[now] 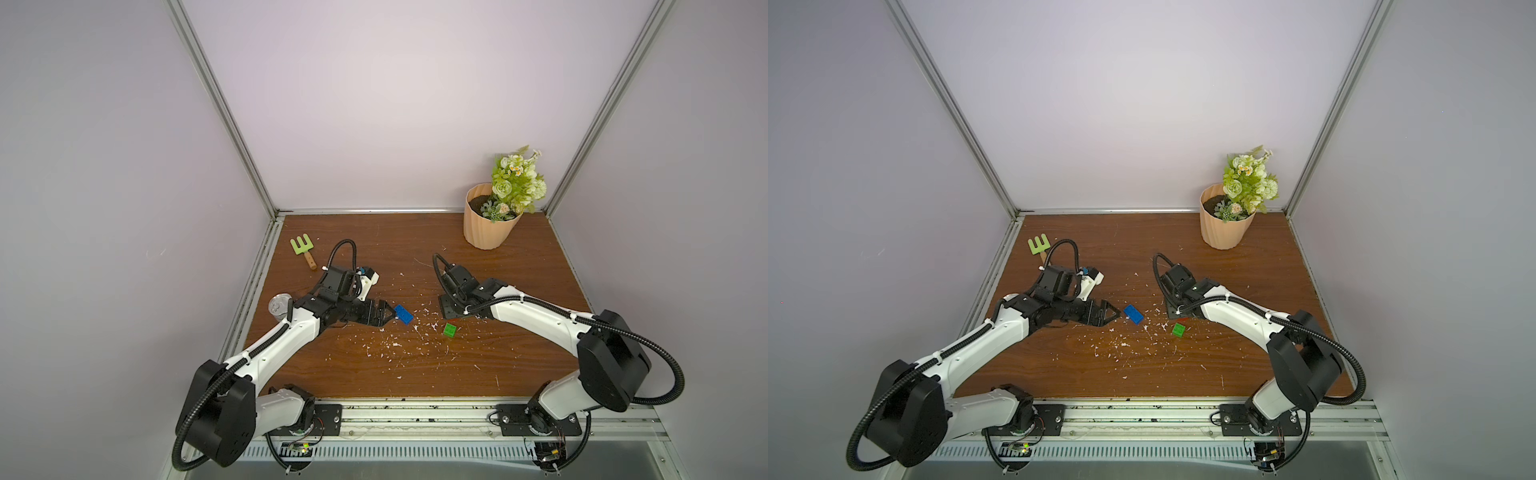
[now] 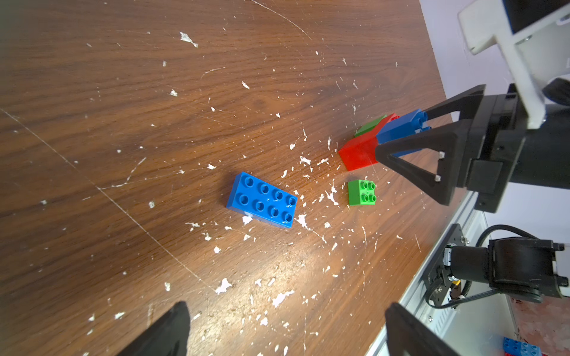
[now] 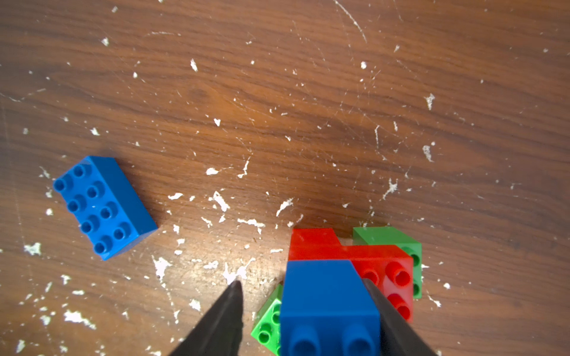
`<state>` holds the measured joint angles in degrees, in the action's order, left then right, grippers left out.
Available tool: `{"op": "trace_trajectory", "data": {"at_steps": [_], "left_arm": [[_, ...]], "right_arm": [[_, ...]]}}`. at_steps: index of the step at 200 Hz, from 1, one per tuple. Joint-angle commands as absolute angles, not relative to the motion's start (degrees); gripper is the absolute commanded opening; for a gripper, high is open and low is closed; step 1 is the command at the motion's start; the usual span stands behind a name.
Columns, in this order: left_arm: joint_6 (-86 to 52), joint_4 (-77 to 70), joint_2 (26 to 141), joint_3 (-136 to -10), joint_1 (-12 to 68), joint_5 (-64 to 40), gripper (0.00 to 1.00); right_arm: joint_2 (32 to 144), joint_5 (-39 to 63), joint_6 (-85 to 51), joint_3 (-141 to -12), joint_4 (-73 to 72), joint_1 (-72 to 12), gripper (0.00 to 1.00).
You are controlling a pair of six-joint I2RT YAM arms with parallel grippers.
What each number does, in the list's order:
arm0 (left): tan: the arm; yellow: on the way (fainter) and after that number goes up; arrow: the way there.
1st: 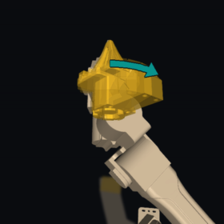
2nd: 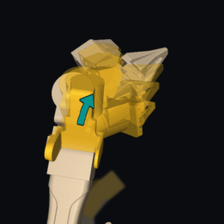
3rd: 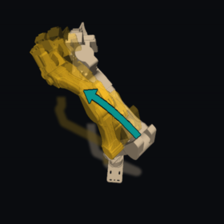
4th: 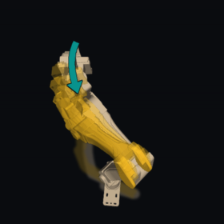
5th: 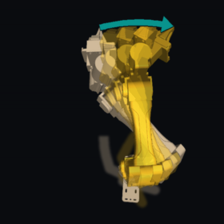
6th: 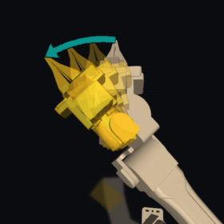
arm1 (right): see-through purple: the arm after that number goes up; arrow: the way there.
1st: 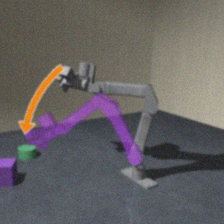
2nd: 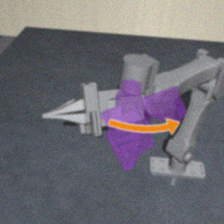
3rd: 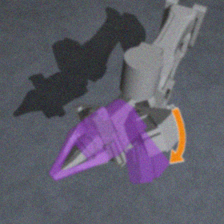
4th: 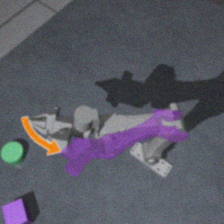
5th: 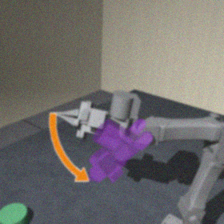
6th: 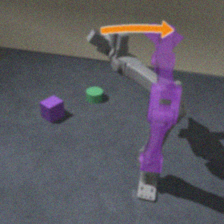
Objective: Assemble a giraffe with lego
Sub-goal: Assemble the lego brick with the lego brick, then adjust the lego brick at the center of the board.
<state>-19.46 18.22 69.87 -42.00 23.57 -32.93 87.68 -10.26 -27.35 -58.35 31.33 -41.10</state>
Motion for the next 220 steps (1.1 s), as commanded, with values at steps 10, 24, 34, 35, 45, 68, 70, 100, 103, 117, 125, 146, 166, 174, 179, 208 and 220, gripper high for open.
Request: {"op": "trace_trajectory", "data": {"at_steps": [10,24,34,35,45,68,70,100,103,117,125,146,166,174,179,208,220], "left_arm": [[-19.07,19.34,69.62,-41.77,24.08,-32.34,1.0],[-19.05,19.34,69.56,-41.79,24.08,-32.22,1.0],[-19.06,19.32,69.61,-41.82,24.06,-32.23,1.0],[-19.07,19.33,69.61,-41.78,24.07,-32.25,1.0],[-19.07,19.42,69.67,-41.86,24.08,-32.22,0.99],[-18.98,19.64,69.15,-42.02,24.04,-31.87,1.0],[-18.98,19.68,69.05,-42.08,24.07,-31.74,0.99],[-18.9,20.52,68.7,-42.73,23.93,-29.23,0.99],[-18.9,20.54,68.72,-42.72,23.87,-29.11,1.0],[-18.9,20.65,68.67,-42.75,23.49,-28.94,1.0],[-18.98,20.78,68.64,-42.88,23.26,-28.63,1.0],[-19.16,20.67,68.1,-42.85,21.84,-28.8,1.0],[-19.25,20.14,67.92,-42.67,20.12,-30.01,1.0],[-19.25,19.89,67.99,-42.58,19.71,-30.77,0.99],[-19.2,19.85,68.03,-42.55,19.56,-31.12,1.0],[-19.31,19.95,68.19,-42.48,19.52,-31.21,1.0],[-19.42,19.95,68.07,-42.48,19.49,-31.2,1.0]], "right_arm": [[84.75,-12.8,-25.95,-61.63,33.04,-40.85,0.7],[84.34,-12.98,-25.36,-62.1,32.85,-40.76,0.75],[84.33,-13.08,-25.1,-62.73,33.21,-40.69,0.78],[84.35,-13.04,-25.12,-62.83,33.22,-40.69,0.78],[84.06,-13.06,-24.81,-63.15,33.14,-40.61,0.79],[82.35,-11.0,-23.91,-64.02,32.09,-40.7,0.81],[82.29,-10.7,-23.73,-64.17,32.08,-40.69,0.81],[82.22,-8.22,-20.43,-66.82,31.88,-41.98,0.82],[82.3,-8.18,-20.2,-67.11,31.9,-42.22,0.82],[83.09,-7.25,-18.88,-68.18,31.57,-43.55,0.83],[83.79,-6.71,-18.07,-68.66,31.28,-44.5,0.83],[86.46,-8.2,-16.08,-70.02,30.86,-47.62,0.83],[89.44,-9.72,-14.88,-70.31,29.44,-49.89,0.83],[90.59,-9.31,-14.8,-70.16,28.73,-50.27,0.83],[91.29,-8.89,-14.85,-70.1,28.26,-50.42,0.83],[94.55,-5.36,-14.0,-68.61,24.7,-51.45,0.84],[95.69,-4.35,-13.64,-68.09,23.83,-51.72,0.84]]}}
